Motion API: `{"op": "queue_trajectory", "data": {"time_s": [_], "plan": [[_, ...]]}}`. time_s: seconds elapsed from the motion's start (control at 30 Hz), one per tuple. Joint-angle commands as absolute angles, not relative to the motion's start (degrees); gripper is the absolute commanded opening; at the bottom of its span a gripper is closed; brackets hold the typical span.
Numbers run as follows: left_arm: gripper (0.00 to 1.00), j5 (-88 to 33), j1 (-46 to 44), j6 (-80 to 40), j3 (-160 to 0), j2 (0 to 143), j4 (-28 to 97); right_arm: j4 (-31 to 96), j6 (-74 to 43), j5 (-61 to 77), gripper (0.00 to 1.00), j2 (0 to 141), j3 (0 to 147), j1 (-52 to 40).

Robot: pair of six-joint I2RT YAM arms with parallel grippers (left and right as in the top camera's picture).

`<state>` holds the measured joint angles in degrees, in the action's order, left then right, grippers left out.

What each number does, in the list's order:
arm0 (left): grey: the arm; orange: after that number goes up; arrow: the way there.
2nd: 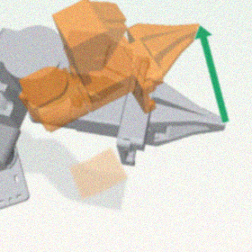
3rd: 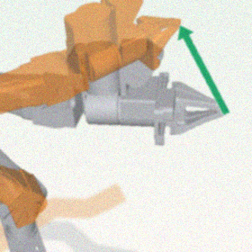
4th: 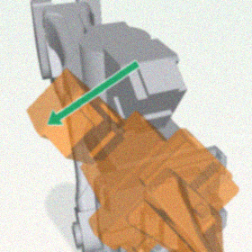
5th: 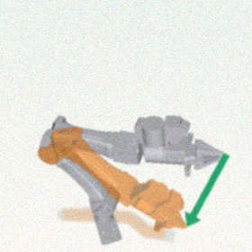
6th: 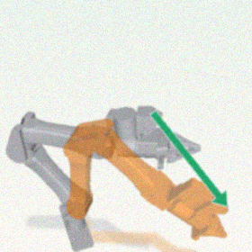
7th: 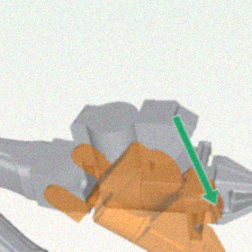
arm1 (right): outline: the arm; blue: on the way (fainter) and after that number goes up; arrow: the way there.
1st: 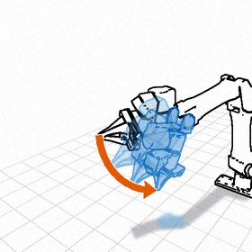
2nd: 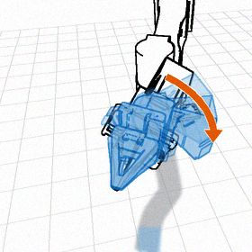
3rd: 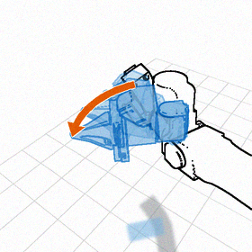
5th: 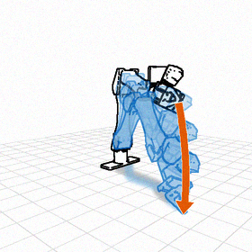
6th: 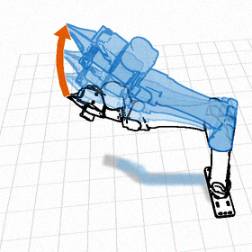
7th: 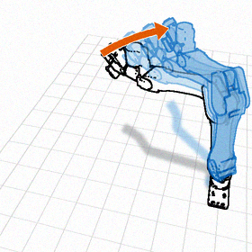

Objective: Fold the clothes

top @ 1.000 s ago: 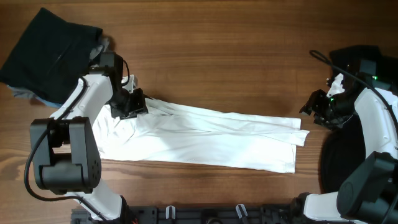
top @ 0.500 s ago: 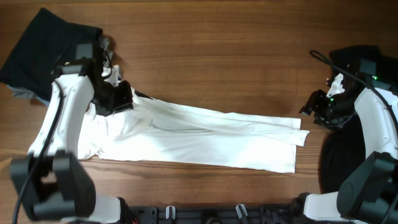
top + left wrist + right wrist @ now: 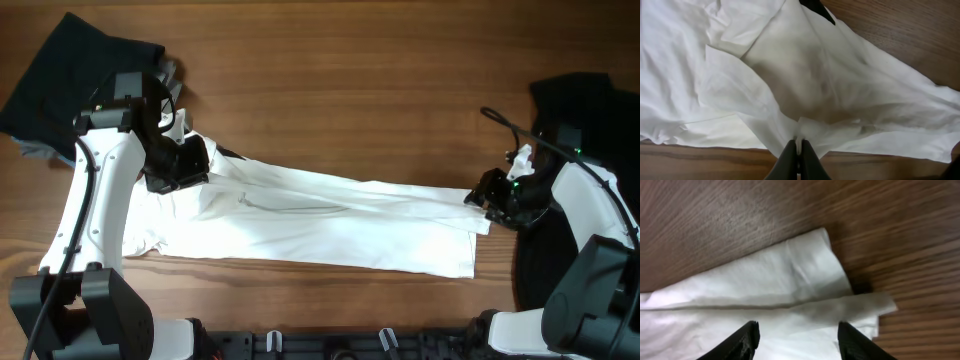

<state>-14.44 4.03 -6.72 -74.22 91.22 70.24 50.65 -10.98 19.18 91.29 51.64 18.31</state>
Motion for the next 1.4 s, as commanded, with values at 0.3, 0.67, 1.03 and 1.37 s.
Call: {"op": "queue_trajectory", "data": {"time_s": [0.3,0.67,1.03,1.37], "plan": [[0.04,-13.8,4.0,-6.2,-74.6,91.2,69.8,43.9,-10.9,23.2,0.45,90.5,46.8,15.2],[0.04,-13.8,4.0,-6.2,-74.6,91.2,69.9,49.1,-10.7,22.7,0.04,90.3,47.9,15.0],[0.04,-10.5,4.0,-6.2,-74.6,90.8,72.3,67.0,-28.2,12.4,0.04,80.5,50.9,15.0],[0.42,-10.4,4.0,-6.2,-74.6,90.8,73.8,58.8,-21.8,11.9,0.72,80.2,50.9,15.0]]}}
